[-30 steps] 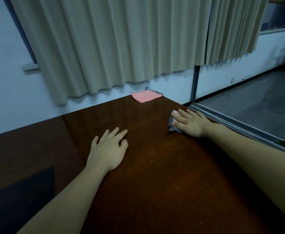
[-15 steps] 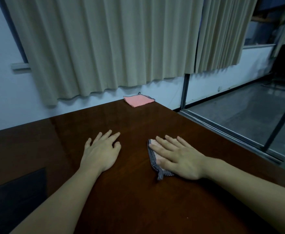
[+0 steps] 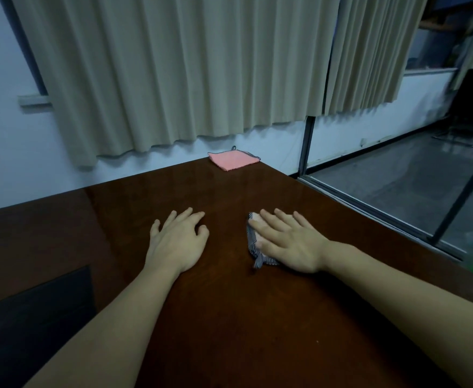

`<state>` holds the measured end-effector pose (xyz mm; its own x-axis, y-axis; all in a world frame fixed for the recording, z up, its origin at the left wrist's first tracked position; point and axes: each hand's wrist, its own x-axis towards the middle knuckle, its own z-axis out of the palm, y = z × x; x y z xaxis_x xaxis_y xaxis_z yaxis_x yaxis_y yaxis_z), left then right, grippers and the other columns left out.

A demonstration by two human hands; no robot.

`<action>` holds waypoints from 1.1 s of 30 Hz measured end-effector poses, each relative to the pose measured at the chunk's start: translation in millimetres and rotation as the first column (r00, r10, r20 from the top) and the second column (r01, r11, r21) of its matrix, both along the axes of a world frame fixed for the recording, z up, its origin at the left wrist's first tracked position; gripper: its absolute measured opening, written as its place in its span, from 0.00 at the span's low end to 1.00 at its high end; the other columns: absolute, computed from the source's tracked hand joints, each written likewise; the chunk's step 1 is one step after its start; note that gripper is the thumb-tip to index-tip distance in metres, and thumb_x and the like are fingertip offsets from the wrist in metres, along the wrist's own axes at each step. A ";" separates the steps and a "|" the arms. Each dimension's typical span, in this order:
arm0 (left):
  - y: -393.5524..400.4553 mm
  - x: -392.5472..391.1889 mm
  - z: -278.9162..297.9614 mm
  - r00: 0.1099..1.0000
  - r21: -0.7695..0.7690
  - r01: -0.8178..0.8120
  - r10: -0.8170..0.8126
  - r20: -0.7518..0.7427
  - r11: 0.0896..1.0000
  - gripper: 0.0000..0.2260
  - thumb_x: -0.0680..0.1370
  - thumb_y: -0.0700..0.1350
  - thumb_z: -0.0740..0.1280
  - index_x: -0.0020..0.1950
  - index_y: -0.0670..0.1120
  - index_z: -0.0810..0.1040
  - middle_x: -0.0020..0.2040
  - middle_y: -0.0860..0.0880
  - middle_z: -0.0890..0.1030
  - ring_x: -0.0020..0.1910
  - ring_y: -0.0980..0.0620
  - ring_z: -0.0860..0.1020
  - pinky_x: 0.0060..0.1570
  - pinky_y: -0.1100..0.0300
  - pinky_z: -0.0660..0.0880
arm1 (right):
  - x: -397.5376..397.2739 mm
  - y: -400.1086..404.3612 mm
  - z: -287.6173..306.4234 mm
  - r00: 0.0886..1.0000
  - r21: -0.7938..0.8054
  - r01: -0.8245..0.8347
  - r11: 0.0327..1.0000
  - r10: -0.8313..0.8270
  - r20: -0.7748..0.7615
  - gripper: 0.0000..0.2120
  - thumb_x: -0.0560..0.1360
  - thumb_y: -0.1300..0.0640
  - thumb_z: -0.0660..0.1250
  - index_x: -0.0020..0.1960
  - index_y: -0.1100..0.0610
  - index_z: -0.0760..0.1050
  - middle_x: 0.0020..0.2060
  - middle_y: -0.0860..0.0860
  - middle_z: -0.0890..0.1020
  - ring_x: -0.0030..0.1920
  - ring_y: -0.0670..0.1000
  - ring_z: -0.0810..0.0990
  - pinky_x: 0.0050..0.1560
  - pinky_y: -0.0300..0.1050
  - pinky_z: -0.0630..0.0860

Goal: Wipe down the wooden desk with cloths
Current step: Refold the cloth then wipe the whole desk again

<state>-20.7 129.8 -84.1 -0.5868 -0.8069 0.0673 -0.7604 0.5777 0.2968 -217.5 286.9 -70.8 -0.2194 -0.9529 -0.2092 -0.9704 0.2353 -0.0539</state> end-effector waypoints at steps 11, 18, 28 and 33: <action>18.3 61.0 22.0 0.998 0.017 0.046 -0.046 -0.033 0.999 0.20 0.86 0.55 0.54 0.78 0.58 0.67 0.81 0.54 0.62 0.81 0.49 0.57 0.79 0.44 0.51 | -1.7 -14.0 1.7 0.999 -0.012 0.040 0.999 -0.040 -0.017 0.29 0.82 0.32 0.39 0.80 0.37 0.37 0.82 0.46 0.41 0.81 0.53 0.40 0.79 0.58 0.38; 34.7 102.8 7.2 0.999 0.048 0.050 -0.051 0.020 0.998 0.21 0.86 0.58 0.52 0.80 0.62 0.61 0.82 0.57 0.56 0.82 0.52 0.51 0.80 0.44 0.45 | -13.5 -72.9 -3.8 0.984 -0.026 0.176 0.984 -0.176 -0.004 0.30 0.81 0.32 0.40 0.81 0.38 0.41 0.83 0.48 0.43 0.82 0.55 0.41 0.79 0.62 0.38; 35.6 103.5 -2.3 0.999 0.035 0.039 -0.040 0.013 0.999 0.22 0.86 0.59 0.50 0.80 0.62 0.59 0.82 0.58 0.54 0.82 0.53 0.50 0.80 0.45 0.43 | 64.7 36.3 1.8 0.974 -0.026 -0.223 0.974 0.224 0.026 0.29 0.79 0.30 0.37 0.78 0.33 0.35 0.80 0.42 0.38 0.80 0.47 0.35 0.78 0.53 0.33; 36.9 104.7 -1.4 0.999 0.024 0.038 -0.038 0.021 0.999 0.22 0.86 0.59 0.50 0.80 0.62 0.59 0.82 0.58 0.54 0.82 0.53 0.50 0.80 0.46 0.42 | 29.9 -11.9 1.5 0.998 -0.014 -0.063 0.998 0.063 -0.019 0.30 0.81 0.32 0.38 0.80 0.36 0.37 0.82 0.45 0.40 0.81 0.51 0.39 0.79 0.56 0.37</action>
<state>83.9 166.7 -85.5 -0.6182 -0.7852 0.0356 -0.7444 0.5994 0.2941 -187.6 275.0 -69.3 -0.1627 -0.9678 -0.1918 -0.9841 0.1731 -0.0387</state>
